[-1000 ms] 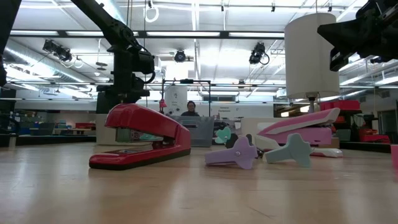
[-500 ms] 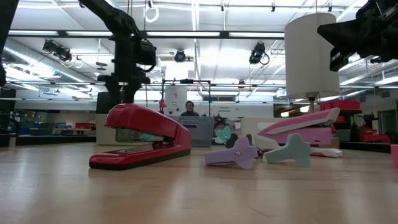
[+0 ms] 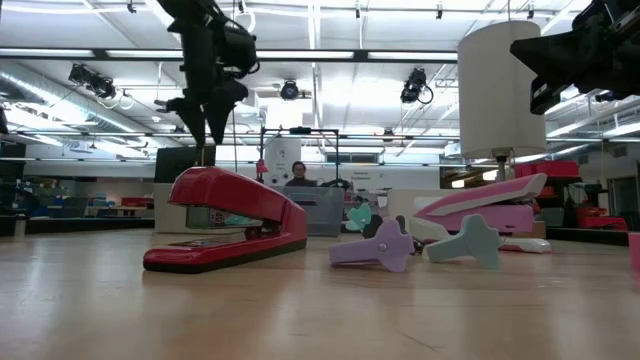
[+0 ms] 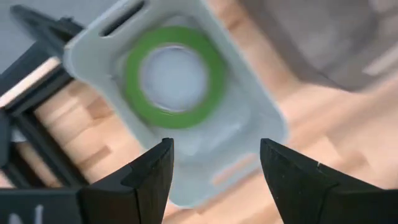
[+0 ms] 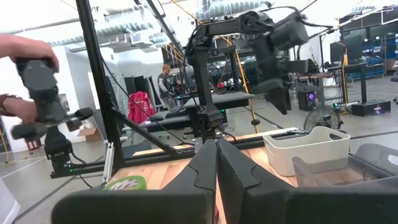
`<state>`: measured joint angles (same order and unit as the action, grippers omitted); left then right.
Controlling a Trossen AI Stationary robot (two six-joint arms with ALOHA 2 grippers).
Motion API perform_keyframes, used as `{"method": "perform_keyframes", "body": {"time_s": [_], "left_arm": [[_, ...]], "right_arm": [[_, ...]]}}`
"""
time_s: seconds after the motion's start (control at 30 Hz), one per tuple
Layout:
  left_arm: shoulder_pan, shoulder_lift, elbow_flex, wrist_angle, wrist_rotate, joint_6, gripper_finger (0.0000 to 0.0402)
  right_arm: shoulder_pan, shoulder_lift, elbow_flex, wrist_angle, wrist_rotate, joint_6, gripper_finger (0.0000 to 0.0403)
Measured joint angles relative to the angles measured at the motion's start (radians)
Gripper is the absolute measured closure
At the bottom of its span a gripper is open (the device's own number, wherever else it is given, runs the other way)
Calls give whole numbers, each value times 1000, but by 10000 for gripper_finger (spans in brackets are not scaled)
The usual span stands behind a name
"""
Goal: Pick and place Stapler, Stapler remover, tape
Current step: Put the green tape into the gray bin
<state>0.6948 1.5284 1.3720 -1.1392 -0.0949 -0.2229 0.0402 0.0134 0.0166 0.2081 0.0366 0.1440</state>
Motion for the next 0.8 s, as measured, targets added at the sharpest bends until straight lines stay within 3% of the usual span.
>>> {"method": "perform_keyframes", "body": {"time_s": [0.4,0.8], "left_arm": [[-192,-54,0,-111,23,98,158],[-332,-53,0,-107,58,164,158]], "right_arm": [[0,0,0,0,0,0,386],[0,0,0,0,0,0,386]]}}
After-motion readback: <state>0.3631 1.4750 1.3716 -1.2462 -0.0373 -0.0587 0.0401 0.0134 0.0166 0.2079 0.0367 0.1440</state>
